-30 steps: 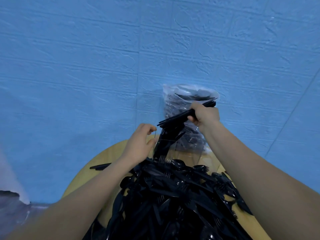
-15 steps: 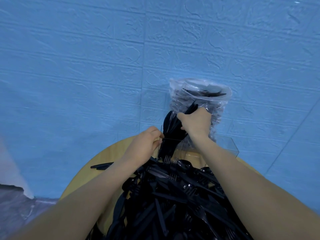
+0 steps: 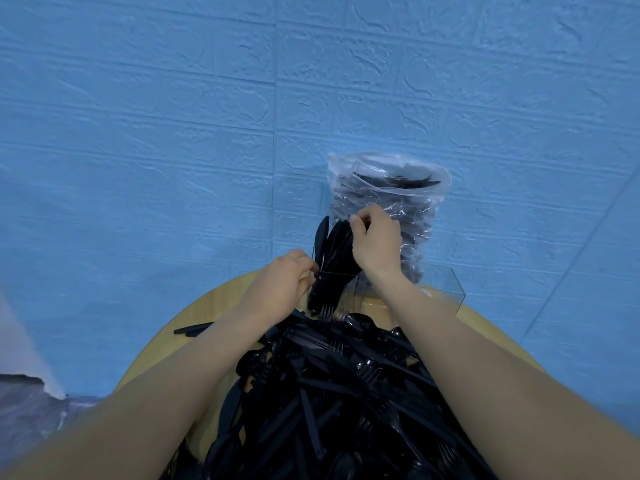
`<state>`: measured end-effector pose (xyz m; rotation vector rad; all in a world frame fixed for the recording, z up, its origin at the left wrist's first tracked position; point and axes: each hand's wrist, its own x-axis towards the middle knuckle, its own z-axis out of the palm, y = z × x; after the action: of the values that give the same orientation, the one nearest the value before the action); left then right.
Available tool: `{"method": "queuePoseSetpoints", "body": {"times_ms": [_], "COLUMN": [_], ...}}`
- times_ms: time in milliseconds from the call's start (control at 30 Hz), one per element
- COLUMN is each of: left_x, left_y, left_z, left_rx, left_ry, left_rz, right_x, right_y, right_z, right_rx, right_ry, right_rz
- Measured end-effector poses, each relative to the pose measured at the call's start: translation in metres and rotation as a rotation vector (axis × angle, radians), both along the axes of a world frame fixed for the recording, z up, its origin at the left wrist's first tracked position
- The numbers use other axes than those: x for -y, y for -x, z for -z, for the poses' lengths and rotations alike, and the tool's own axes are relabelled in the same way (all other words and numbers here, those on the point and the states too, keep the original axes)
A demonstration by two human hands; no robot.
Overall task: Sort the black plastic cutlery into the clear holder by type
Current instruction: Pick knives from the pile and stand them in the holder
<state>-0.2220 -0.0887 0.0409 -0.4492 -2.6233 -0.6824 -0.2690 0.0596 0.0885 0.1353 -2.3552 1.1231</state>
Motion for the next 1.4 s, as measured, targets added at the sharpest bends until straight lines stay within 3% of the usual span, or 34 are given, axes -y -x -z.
{"method": "queuePoseSetpoints", "body": {"times_ms": [233,300,467,633,1100,1400], "left_x": [-0.002,-0.003,-0.003,-0.017,-0.105,-0.117], "left_y": [-0.002,-0.003,-0.015,-0.042,-0.163,-0.178], "left_z": [-0.005,-0.009,-0.015,-0.022,0.017,0.046], "left_rx": [0.04,0.069,0.124,0.078,0.162,0.198], "left_ry": [0.066,0.102,0.152,0.107,0.11,0.087], "left_rz": [-0.013,-0.014,-0.03,-0.049,0.098,0.091], "right_x": [-0.005,-0.008,-0.035,-0.081,-0.163,-0.163], "right_y": [-0.011,-0.017,-0.026,-0.068,-0.208,-0.221], "right_z": [0.0,-0.003,-0.007,0.004,0.075,0.1], "right_rx": [0.079,0.124,0.069,0.127,0.335,0.457], "right_ry": [-0.589,-0.545,-0.213,-0.043,-0.118,-0.185], "right_rz": [-0.078,-0.119,-0.101,-0.072,-0.072,-0.062]}}
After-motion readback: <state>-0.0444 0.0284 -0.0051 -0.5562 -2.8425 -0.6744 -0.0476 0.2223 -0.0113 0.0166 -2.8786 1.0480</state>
